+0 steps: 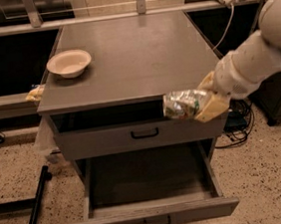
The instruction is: Place 7up can into middle drawer
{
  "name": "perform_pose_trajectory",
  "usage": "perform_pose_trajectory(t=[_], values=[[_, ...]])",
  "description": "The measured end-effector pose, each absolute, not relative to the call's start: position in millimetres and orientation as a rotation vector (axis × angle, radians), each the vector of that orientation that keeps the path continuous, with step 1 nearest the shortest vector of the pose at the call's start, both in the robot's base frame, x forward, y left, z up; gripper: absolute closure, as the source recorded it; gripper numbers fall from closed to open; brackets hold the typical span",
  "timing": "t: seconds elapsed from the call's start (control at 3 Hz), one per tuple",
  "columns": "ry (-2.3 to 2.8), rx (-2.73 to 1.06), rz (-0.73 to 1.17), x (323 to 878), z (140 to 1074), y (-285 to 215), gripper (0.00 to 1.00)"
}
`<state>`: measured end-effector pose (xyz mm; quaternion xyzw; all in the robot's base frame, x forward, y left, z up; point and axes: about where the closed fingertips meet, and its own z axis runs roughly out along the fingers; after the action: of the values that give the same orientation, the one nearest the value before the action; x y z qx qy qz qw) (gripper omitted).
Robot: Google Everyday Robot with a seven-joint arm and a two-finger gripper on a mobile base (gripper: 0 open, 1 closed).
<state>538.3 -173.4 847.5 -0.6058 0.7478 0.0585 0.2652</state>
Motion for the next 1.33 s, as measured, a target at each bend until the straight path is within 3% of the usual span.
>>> perform_pose_trajectory(t=[0.33, 1.33], values=[[2.139, -1.643, 0.284, 513.8, 737.3, -168.5, 1.00], [2.132, -1.720, 0.319, 485.6, 679.7, -166.0, 1.00]])
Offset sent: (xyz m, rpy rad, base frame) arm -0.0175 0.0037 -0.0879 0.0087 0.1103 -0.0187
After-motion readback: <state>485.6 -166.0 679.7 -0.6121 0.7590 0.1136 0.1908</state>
